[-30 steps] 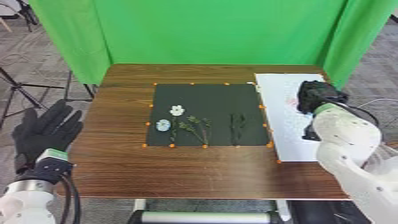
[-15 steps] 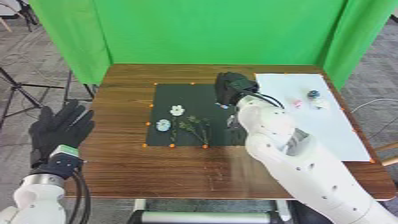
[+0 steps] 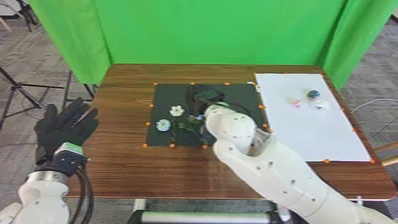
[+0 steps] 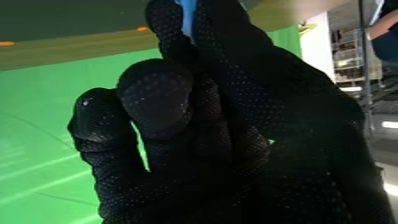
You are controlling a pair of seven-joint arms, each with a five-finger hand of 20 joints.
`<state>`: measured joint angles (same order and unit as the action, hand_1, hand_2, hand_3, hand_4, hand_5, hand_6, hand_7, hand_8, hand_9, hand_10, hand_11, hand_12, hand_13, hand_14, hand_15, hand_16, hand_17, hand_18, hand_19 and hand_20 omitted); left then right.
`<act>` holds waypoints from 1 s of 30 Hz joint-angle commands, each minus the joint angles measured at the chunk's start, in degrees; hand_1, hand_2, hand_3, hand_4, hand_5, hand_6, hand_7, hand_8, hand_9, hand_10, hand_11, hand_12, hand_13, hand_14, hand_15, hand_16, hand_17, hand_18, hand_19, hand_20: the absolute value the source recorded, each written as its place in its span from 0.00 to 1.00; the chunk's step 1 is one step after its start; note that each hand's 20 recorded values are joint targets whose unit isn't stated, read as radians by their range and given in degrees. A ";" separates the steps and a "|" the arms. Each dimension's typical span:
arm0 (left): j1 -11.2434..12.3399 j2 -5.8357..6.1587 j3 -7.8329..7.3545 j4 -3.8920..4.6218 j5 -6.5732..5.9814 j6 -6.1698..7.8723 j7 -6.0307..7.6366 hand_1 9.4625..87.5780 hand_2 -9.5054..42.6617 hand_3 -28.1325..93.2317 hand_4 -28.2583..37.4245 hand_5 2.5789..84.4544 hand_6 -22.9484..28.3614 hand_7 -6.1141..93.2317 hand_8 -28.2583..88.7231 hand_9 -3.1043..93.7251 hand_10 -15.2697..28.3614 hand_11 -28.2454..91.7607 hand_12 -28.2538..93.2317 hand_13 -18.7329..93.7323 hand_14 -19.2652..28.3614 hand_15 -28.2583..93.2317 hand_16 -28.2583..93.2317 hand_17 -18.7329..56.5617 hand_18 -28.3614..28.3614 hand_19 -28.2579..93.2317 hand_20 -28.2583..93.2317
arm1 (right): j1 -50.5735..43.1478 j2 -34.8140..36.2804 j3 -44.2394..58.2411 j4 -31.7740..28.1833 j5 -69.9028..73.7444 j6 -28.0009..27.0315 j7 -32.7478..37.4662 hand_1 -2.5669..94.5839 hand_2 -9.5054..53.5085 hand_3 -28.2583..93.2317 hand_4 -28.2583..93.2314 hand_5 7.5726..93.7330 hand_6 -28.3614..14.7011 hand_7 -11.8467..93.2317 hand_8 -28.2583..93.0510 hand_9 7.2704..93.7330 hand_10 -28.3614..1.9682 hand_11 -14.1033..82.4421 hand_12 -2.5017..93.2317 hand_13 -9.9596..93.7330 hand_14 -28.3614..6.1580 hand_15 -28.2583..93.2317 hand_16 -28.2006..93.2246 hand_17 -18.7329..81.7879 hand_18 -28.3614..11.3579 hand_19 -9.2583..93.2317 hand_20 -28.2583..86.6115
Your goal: Arrange flowers
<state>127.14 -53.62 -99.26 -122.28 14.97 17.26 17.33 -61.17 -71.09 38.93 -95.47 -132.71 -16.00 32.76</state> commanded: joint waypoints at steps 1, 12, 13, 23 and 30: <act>-0.18 0.19 0.22 0.24 0.44 -0.02 -0.81 0.22 0.35 0.82 0.00 0.43 0.58 0.26 0.16 0.36 0.66 0.44 0.32 0.37 0.71 0.56 0.16 0.18 0.74 0.46 0.30 | 0.15 -1.06 -1.12 -0.40 -2.09 2.17 -0.13 0.68 0.00 0.82 0.02 0.73 0.66 0.53 0.35 0.90 0.64 0.28 0.54 0.84 0.66 0.72 0.61 0.62 0.12 0.99 0.57; 0.00 0.27 0.01 0.19 0.68 0.48 -0.77 0.22 0.35 0.82 0.00 0.43 0.57 0.26 0.15 0.36 0.65 0.44 0.32 0.37 0.70 0.56 0.16 0.18 0.74 0.46 0.30 | -0.30 -1.65 -2.29 0.25 -4.91 0.59 0.09 0.66 0.00 0.81 0.03 0.70 0.64 0.51 0.32 0.87 0.60 0.25 0.49 0.82 0.64 0.71 0.61 0.61 0.11 0.98 0.57; 0.16 0.09 -0.23 0.19 0.87 0.20 -1.00 0.22 0.35 0.82 0.00 0.43 0.57 0.26 0.15 0.36 0.65 0.44 0.32 0.37 0.70 0.56 0.16 0.18 0.74 0.46 0.30 | -0.47 -1.59 -2.32 0.19 -4.99 0.18 0.19 0.66 0.00 0.81 0.03 0.70 0.64 0.51 0.32 0.87 0.60 0.25 0.48 0.82 0.64 0.71 0.61 0.61 0.11 0.98 0.57; 0.41 -0.37 -1.80 0.33 -0.91 -2.92 -2.23 0.23 0.35 0.81 0.00 0.42 0.57 0.26 0.16 0.35 0.65 0.43 0.32 0.36 0.70 0.56 0.16 0.18 0.73 0.46 0.30 | -2.27 -1.17 -1.67 -0.19 -3.68 1.33 1.49 0.62 0.00 0.80 0.03 0.70 0.58 0.41 0.30 0.79 0.53 0.26 0.38 0.79 0.59 0.71 0.59 0.59 0.09 0.97 0.57; 0.84 -0.41 -1.78 0.26 -0.68 -2.66 -1.66 0.23 0.34 0.81 0.00 0.41 0.57 0.25 0.16 0.35 0.65 0.43 0.32 0.36 0.70 0.56 0.16 0.18 0.73 0.46 0.30 | -2.11 -0.80 -1.46 -0.97 -3.33 1.82 1.69 0.58 0.00 0.83 0.02 0.68 0.57 0.39 0.28 0.70 0.41 0.33 0.23 0.77 0.57 0.72 0.57 0.58 0.09 0.96 0.57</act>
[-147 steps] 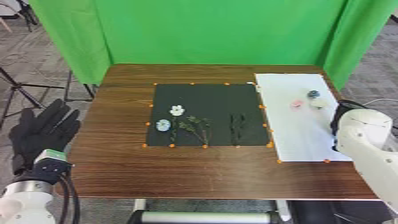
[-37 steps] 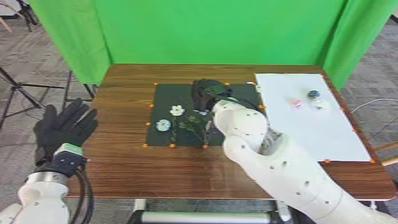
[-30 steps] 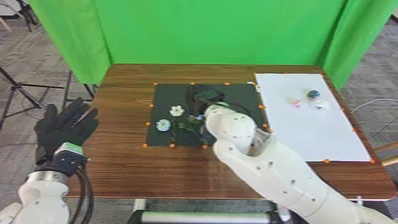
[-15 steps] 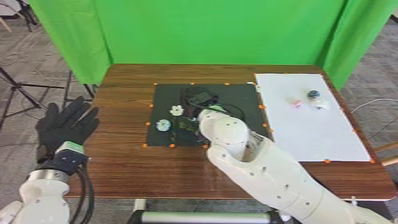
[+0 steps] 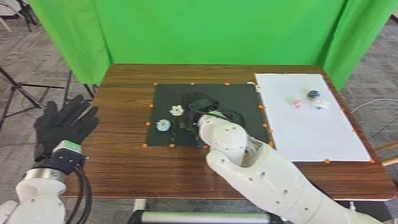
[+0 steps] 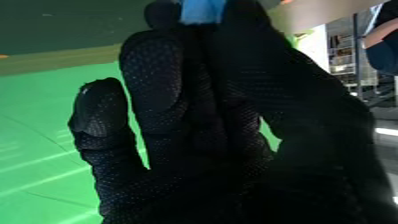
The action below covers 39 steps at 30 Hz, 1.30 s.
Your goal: Arrange flowers
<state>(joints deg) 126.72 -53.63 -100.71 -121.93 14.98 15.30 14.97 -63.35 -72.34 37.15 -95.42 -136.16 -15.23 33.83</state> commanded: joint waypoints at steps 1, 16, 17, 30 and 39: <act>1.11 -0.34 -0.19 -0.04 -0.76 -0.68 0.91 0.23 0.34 0.81 0.00 0.41 0.57 0.25 0.16 0.35 0.65 0.43 0.32 0.36 0.70 0.56 0.16 0.18 0.73 0.46 0.30 | 0.19 0.45 0.35 -1.09 0.11 1.35 0.47 0.58 0.00 0.83 0.02 0.68 0.57 0.39 0.28 0.70 0.41 0.33 0.23 0.77 0.57 0.72 0.57 0.58 0.09 0.96 0.57; 1.86 -1.29 -0.56 -0.35 0.00 -1.41 0.73 0.23 0.33 0.81 0.00 0.42 0.58 0.25 0.15 0.35 0.66 0.43 0.32 0.36 0.70 0.56 0.16 0.17 0.74 0.46 0.30 | -1.51 3.61 5.24 -6.86 2.84 1.15 1.78 0.51 0.00 0.85 0.00 0.67 0.57 0.37 0.22 0.62 0.36 0.28 0.19 0.77 0.53 0.71 0.49 0.58 0.10 0.96 0.55; 1.90 -1.35 -0.69 -0.41 0.23 -1.45 0.44 0.23 0.33 0.81 0.00 0.42 0.58 0.25 0.15 0.35 0.66 0.43 0.32 0.36 0.70 0.56 0.16 0.17 0.74 0.46 0.30 | -1.76 4.41 6.52 -7.20 2.51 1.38 1.93 0.51 0.00 0.86 0.00 0.67 0.57 0.37 0.21 0.62 0.36 0.28 0.19 0.76 0.53 0.72 0.48 0.58 0.10 0.96 0.54; 4.34 -0.81 -1.88 -1.37 -0.16 -0.14 2.66 0.23 0.34 0.81 0.00 0.43 0.59 0.25 0.16 0.35 0.68 0.43 0.32 0.36 0.72 0.56 0.17 0.17 0.74 0.46 0.30 | -2.00 21.87 18.63 -4.89 10.23 -0.50 9.71 0.49 0.00 0.87 0.00 0.57 0.51 0.31 0.14 0.58 0.34 0.28 0.19 0.75 0.51 0.73 0.45 0.58 0.10 0.96 0.53; 5.88 -0.67 -2.62 -1.96 -0.89 0.79 4.07 0.23 0.34 0.81 0.00 0.43 0.59 0.25 0.16 0.35 0.68 0.43 0.32 0.36 0.72 0.56 0.17 0.17 0.74 0.46 0.30 | -5.03 24.04 23.71 -1.00 13.60 -3.24 13.39 0.48 0.00 0.87 0.00 0.57 0.48 0.27 0.14 0.56 0.30 0.26 0.17 0.75 0.51 0.73 0.45 0.58 0.10 0.97 0.52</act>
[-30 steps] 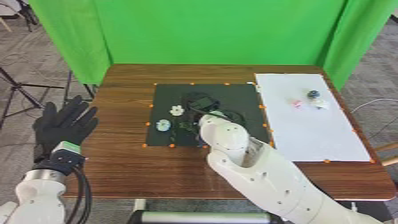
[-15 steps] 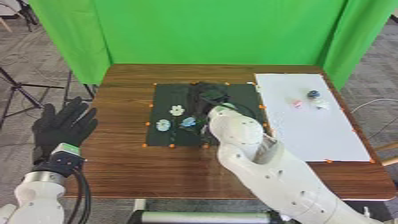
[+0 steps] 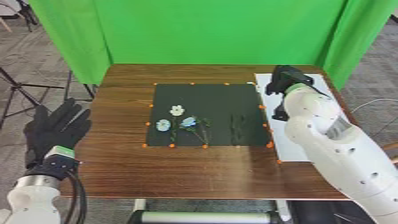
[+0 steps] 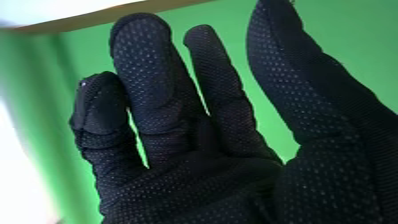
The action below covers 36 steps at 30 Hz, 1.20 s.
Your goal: Arrange flowers
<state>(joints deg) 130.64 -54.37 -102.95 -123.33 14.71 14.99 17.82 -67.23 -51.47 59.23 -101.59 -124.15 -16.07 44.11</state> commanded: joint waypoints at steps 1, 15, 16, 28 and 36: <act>1.69 0.21 -0.04 -0.52 -0.70 1.23 1.50 0.23 0.34 0.81 0.00 0.43 0.59 0.25 0.16 0.35 0.68 0.43 0.32 0.36 0.72 0.56 0.17 0.17 0.74 0.46 0.30 | -0.75 2.81 1.47 6.05 1.80 -2.72 3.57 0.48 0.00 0.87 0.00 0.56 0.48 0.27 0.14 0.55 0.30 0.26 0.17 0.75 0.51 0.73 0.45 0.58 0.10 0.97 0.52; 1.41 -0.04 0.10 -0.47 -0.11 0.38 1.05 0.23 0.34 0.81 0.00 0.43 0.59 0.25 0.16 0.35 0.68 0.43 0.32 0.36 0.72 0.56 0.17 0.17 0.74 0.46 0.30 | -0.53 2.84 -0.63 8.84 1.11 -1.52 2.18 0.53 0.00 0.86 0.00 0.56 0.51 0.28 0.14 0.54 0.38 0.27 0.17 0.75 0.53 0.75 0.48 0.57 0.11 0.97 0.52; 1.64 -0.22 -0.13 -0.39 0.56 -0.70 0.38 0.23 0.34 0.81 0.00 0.43 0.59 0.25 0.16 0.35 0.68 0.43 0.32 0.36 0.72 0.56 0.17 0.17 0.74 0.46 0.30 | -0.73 2.84 -0.92 9.14 0.40 -1.04 1.96 0.54 0.00 0.86 0.00 0.57 0.52 0.29 0.14 0.56 0.40 0.27 0.17 0.75 0.55 0.74 0.49 0.57 0.11 0.97 0.52; 1.27 -0.57 -0.19 -0.43 1.77 -1.12 -0.56 0.24 0.37 0.82 0.02 0.43 0.59 0.24 0.16 0.36 0.68 0.43 0.32 0.37 0.72 0.56 0.17 0.17 0.74 0.46 0.30 | -1.61 2.88 -2.00 10.89 -1.14 -4.66 3.04 0.65 0.00 0.81 0.00 0.66 0.61 0.36 0.17 0.71 0.51 0.31 0.25 0.78 0.67 0.71 0.57 0.59 0.13 0.98 0.54; 1.32 -0.71 -0.21 -0.47 1.65 -0.91 -0.55 0.24 0.36 0.82 0.01 0.43 0.59 0.24 0.16 0.36 0.68 0.43 0.32 0.36 0.72 0.55 0.17 0.17 0.74 0.46 0.30 | -2.88 3.13 -2.04 11.53 -3.61 -1.40 2.37 0.72 0.00 0.76 0.00 0.75 0.67 0.51 0.33 0.87 0.67 0.35 0.58 0.83 0.61 0.81 0.56 0.65 0.16 1.00 0.63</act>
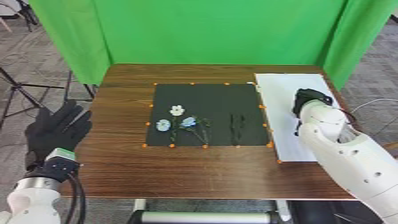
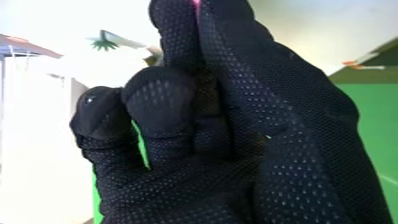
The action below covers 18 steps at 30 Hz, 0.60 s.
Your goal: Arrange flowers
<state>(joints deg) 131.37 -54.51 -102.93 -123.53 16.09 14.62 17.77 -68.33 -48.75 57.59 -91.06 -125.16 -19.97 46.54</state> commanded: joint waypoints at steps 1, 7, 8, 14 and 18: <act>0.63 -0.58 -0.19 -0.25 0.20 -0.43 -0.42 0.24 0.36 0.82 0.01 0.43 0.59 0.24 0.16 0.36 0.68 0.43 0.32 0.36 0.72 0.55 0.17 0.17 0.74 0.46 0.30 | -1.79 0.47 -0.29 0.83 -2.49 3.03 0.02 0.72 0.00 0.75 0.00 0.75 0.68 0.52 0.34 0.87 0.67 0.35 0.58 0.83 0.61 0.81 0.56 0.65 0.16 1.00 0.63; 1.52 -0.69 -0.42 -0.61 0.03 -0.14 0.01 0.24 0.36 0.82 0.01 0.43 0.59 0.24 0.16 0.36 0.68 0.43 0.32 0.36 0.73 0.55 0.17 0.17 0.74 0.46 0.30 | -2.50 1.13 0.15 -2.60 -5.64 8.09 0.69 0.72 0.00 0.76 0.00 0.76 0.67 0.52 0.35 0.87 0.66 0.35 0.61 0.83 0.61 0.81 0.57 0.65 0.16 1.00 0.63; 1.40 -0.69 -0.47 -0.59 0.10 0.01 -0.26 0.24 0.36 0.82 0.01 0.43 0.59 0.24 0.16 0.36 0.68 0.43 0.32 0.36 0.72 0.55 0.17 0.17 0.74 0.46 0.30 | -2.74 1.19 0.09 -3.40 -6.87 9.00 0.83 0.72 0.00 0.77 0.00 0.76 0.67 0.52 0.35 0.88 0.67 0.35 0.61 0.83 0.61 0.80 0.58 0.65 0.15 1.00 0.62; 1.13 -0.53 -0.26 -0.46 -0.17 -0.01 -0.03 0.24 0.36 0.82 0.01 0.43 0.59 0.24 0.16 0.36 0.68 0.43 0.32 0.36 0.73 0.56 0.17 0.17 0.74 0.46 0.30 | -1.39 0.31 -0.28 -8.67 -6.62 11.03 -0.01 0.70 0.00 0.80 0.00 0.78 0.66 0.50 0.37 0.89 0.67 0.35 0.61 0.85 0.61 0.80 0.59 0.67 0.12 1.00 0.63; 0.85 -0.44 -0.38 -0.34 0.13 -0.03 -0.64 0.24 0.36 0.82 0.01 0.43 0.59 0.24 0.16 0.36 0.68 0.43 0.32 0.36 0.73 0.55 0.17 0.17 0.74 0.46 0.30 | -0.48 -2.29 -0.95 -12.26 -2.38 11.91 0.63 0.70 0.00 0.80 0.00 0.78 0.66 0.49 0.37 0.89 0.67 0.34 0.61 0.85 0.61 0.80 0.60 0.67 0.12 1.00 0.63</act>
<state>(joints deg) 131.63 -54.76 -103.01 -123.67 16.03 14.70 17.86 -71.18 -47.93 57.56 -97.86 -131.35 -9.78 46.97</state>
